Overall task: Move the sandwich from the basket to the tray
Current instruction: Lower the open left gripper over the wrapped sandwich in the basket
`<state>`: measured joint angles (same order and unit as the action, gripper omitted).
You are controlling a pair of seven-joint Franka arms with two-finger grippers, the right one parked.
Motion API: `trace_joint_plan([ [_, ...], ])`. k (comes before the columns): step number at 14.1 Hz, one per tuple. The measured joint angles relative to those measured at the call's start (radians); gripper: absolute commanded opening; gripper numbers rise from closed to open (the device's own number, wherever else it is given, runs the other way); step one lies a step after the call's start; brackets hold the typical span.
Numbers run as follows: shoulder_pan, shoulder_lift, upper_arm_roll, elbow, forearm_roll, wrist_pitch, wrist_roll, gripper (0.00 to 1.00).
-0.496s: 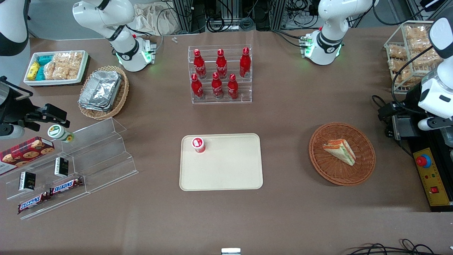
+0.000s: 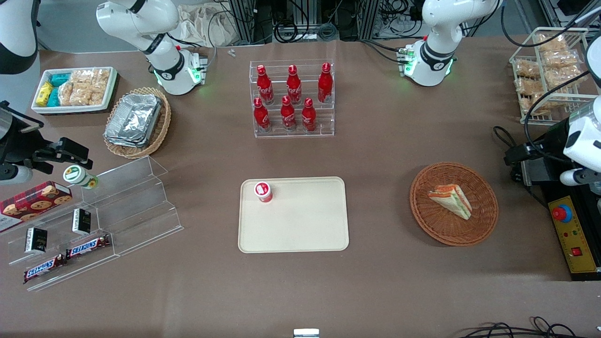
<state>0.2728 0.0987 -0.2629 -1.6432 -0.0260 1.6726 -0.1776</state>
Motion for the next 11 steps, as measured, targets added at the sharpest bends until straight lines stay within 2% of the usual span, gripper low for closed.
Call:
trace_joint_plan([
  [4, -0.007, 0.031, -0.002, -0.028, 0.0, 0.061, -0.227, 1.0],
  [6, -0.007, 0.035, -0.005, -0.099, 0.0, 0.131, -0.398, 1.0],
  [11, -0.008, 0.066, -0.006, -0.269, 0.0, 0.343, -0.656, 1.0],
])
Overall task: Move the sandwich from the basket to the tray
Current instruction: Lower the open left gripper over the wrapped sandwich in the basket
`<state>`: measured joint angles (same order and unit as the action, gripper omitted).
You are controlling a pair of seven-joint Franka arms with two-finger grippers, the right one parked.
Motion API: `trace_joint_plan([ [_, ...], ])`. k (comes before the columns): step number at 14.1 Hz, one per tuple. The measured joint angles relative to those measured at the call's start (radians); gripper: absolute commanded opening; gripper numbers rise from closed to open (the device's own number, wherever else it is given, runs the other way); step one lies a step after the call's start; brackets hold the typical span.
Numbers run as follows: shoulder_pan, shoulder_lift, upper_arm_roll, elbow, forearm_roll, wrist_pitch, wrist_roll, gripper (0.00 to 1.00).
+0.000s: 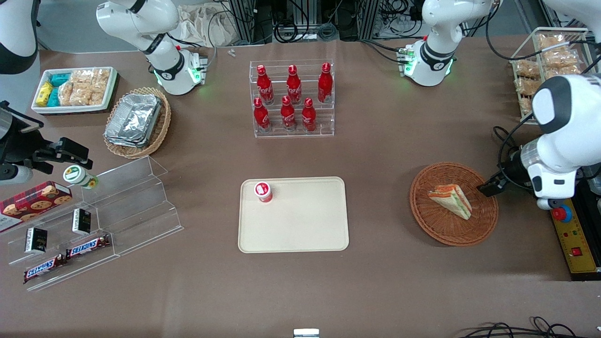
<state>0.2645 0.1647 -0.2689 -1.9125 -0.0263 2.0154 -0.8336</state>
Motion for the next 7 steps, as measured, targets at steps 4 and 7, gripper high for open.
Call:
trace_joint_plan([
  [4, -0.034, 0.099, -0.001, -0.019, 0.001, 0.107, -0.197, 1.0],
  [7, -0.058, 0.163, -0.002, -0.018, 0.001, 0.151, -0.246, 1.0],
])
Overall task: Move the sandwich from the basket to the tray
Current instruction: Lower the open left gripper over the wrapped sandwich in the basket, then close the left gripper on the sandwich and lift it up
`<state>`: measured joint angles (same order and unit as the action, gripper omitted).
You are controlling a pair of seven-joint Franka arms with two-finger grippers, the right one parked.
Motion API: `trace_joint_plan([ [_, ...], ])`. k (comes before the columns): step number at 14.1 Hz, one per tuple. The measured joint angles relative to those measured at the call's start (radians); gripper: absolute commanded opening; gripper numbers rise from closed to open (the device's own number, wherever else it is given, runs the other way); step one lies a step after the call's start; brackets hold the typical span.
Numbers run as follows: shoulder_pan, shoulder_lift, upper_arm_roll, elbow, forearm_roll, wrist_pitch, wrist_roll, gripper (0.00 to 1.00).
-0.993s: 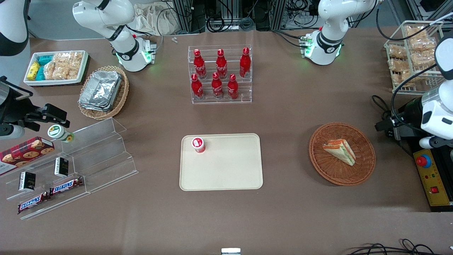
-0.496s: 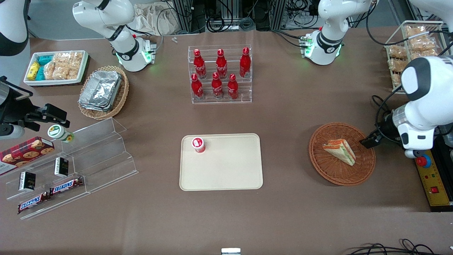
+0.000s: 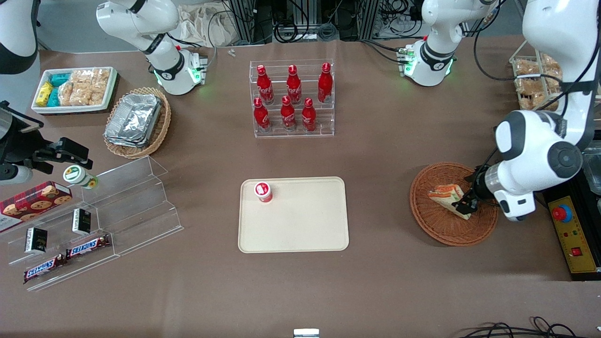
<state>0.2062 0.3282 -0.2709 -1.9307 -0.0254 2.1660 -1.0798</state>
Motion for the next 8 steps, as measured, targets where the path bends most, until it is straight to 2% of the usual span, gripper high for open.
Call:
trace_joint_plan([
  [8, -0.001, 0.037, 0.006, 0.001, 0.0, 0.016, -0.014, 1.0],
])
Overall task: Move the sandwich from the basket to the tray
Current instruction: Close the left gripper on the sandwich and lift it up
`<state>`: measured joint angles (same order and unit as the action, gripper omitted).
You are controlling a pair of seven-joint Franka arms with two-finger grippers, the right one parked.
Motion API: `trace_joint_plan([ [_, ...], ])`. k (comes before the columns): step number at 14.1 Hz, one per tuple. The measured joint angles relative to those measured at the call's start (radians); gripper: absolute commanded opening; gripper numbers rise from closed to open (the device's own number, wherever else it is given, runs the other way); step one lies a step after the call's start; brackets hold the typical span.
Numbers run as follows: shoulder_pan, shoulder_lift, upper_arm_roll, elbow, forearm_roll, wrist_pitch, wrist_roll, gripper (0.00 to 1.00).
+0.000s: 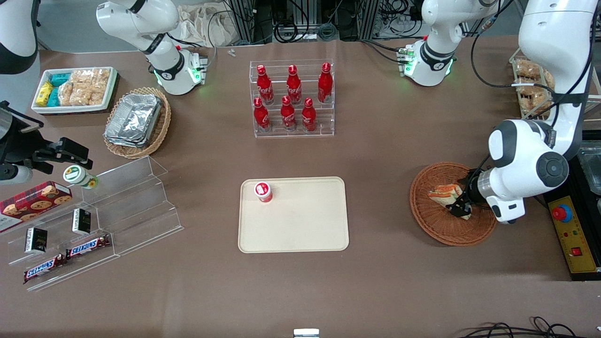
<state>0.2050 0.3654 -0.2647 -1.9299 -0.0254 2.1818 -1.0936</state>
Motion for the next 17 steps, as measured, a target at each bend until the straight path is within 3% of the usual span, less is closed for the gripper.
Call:
trace_joint_plan([
  [11, 0.001, 0.053, 0.01, -0.001, 0.0, 0.016, -0.002, 1.0],
  [12, 0.001, 0.061, 0.01, -0.001, 0.003, 0.023, -0.002, 0.91],
  [14, 0.001, 0.075, 0.01, -0.001, 0.013, 0.034, -0.003, 0.31],
  [15, 0.002, 0.08, 0.011, -0.001, 0.016, 0.043, -0.011, 0.06],
  [17, 0.002, 0.085, 0.011, 0.0, 0.021, 0.06, -0.044, 0.0],
])
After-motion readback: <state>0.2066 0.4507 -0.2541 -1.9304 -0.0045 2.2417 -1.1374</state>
